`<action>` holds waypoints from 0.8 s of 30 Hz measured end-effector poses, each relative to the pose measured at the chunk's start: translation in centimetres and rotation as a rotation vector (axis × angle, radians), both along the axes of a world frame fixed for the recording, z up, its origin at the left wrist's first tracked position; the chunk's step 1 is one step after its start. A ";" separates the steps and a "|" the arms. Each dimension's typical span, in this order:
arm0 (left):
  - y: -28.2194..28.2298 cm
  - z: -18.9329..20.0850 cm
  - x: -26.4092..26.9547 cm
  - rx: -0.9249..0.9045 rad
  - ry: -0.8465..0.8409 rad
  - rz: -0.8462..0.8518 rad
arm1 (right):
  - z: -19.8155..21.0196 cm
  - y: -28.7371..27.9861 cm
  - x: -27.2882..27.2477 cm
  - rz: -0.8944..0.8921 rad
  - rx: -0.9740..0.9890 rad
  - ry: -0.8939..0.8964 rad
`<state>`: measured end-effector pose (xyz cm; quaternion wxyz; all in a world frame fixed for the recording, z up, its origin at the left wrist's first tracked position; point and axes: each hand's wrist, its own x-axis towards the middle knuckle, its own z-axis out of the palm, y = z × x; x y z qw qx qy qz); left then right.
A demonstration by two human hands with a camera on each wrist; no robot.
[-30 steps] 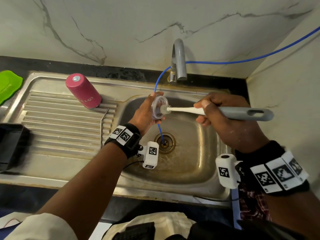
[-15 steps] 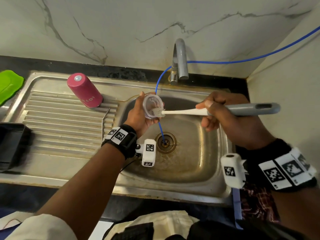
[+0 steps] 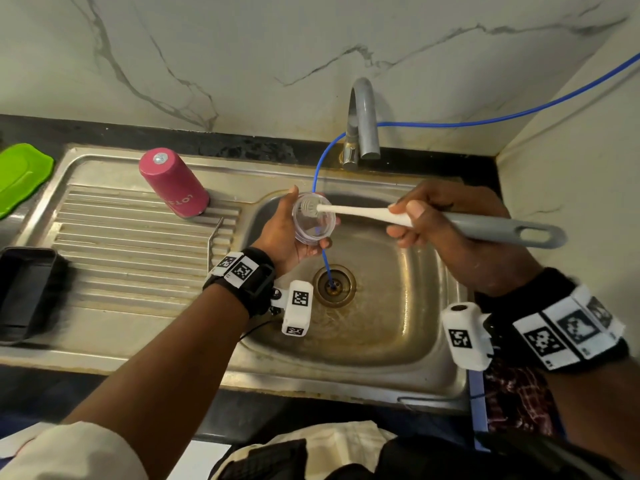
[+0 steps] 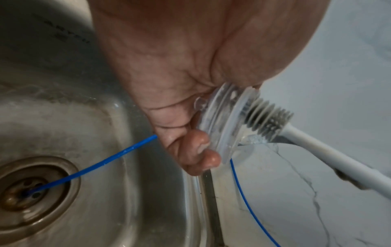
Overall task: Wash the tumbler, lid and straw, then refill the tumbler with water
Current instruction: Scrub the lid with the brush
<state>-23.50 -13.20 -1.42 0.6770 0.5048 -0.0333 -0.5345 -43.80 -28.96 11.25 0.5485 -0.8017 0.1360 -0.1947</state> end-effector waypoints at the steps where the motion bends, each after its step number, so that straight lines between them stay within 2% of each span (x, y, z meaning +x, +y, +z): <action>1: -0.1 0.0 0.1 -0.001 -0.013 -0.009 | 0.0 -0.2 -0.1 -0.006 -0.047 -0.008; 5: -0.3 0.1 0.6 0.029 -0.079 0.019 | -0.1 -0.1 -0.8 0.015 -0.184 0.001; 9: -0.5 -0.1 0.4 0.020 -0.039 0.138 | 0.0 0.9 -0.8 -0.016 0.112 0.063; 12: -0.8 0.4 -0.5 -0.081 0.088 0.136 | -0.2 0.9 -0.3 -0.069 0.209 -0.022; 16: -1.0 0.0 -0.7 -0.071 0.045 0.113 | -1.4 0.3 -0.3 -0.169 0.036 -0.039; 20: -0.9 0.2 -0.6 -0.055 0.017 0.113 | -2.1 0.6 -0.8 -0.129 -0.095 -0.039; 24: -0.7 -0.6 -1.0 -0.079 0.022 0.089 | -1.4 0.8 -0.2 -0.224 0.139 -0.010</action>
